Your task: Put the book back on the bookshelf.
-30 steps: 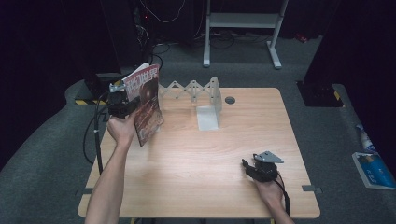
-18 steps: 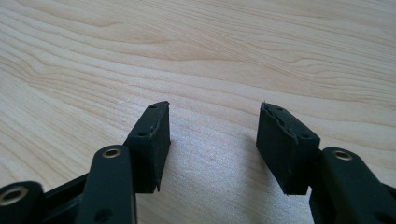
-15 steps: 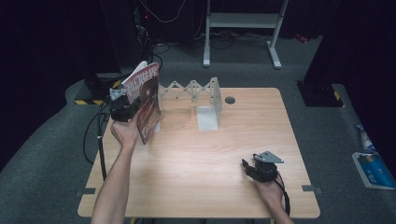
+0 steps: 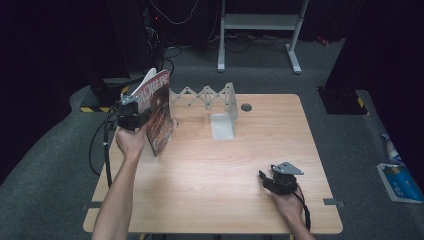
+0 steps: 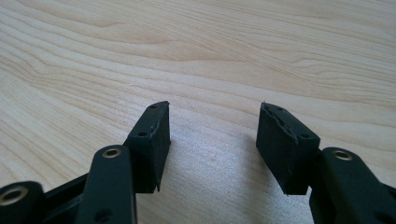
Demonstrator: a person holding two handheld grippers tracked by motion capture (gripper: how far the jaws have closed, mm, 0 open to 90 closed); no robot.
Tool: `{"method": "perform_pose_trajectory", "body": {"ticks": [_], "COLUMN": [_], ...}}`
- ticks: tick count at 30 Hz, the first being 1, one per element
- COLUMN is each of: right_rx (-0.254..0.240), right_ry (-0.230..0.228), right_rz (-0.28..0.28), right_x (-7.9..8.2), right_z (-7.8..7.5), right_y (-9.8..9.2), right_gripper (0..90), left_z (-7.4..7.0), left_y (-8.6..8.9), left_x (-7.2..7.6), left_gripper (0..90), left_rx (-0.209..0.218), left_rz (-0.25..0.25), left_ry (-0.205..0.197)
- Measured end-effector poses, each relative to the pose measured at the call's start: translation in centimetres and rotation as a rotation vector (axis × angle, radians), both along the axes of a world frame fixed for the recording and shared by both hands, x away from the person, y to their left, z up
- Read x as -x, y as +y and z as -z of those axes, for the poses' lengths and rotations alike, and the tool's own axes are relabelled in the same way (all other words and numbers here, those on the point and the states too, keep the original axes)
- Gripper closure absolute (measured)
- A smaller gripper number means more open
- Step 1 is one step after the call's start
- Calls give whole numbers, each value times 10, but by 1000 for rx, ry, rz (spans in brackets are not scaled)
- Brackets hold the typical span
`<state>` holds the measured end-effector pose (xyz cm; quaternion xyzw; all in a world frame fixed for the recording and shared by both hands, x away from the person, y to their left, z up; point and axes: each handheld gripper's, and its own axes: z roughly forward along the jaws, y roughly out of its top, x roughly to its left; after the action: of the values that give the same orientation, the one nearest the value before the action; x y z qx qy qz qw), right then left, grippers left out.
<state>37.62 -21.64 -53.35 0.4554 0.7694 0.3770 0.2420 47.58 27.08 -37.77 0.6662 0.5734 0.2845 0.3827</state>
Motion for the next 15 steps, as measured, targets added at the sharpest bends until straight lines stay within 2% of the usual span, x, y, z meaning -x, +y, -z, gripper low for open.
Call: {"method": "perform_pose_trajectory", "body": {"ticks": [2, 9, 15], "right_rx": [0, 2, 3], "right_ry": [0, -1, -2], "right_rz": [-1, -6, -7], "right_x": [0, 0, 0], "right_z": [0, 0, 0], "right_y": [0, 0, 0], "right_gripper": [447, 447, 448], "left_z": [-2, -7, -6], "left_y": [0, 0, -1], "left_x": [-1, -4, -2], "left_gripper": [803, 821, 841], "left_rx": [-8, 4, 23], "left_rz": [4, 14, 23], "left_ry": [24, 98, 74]}}
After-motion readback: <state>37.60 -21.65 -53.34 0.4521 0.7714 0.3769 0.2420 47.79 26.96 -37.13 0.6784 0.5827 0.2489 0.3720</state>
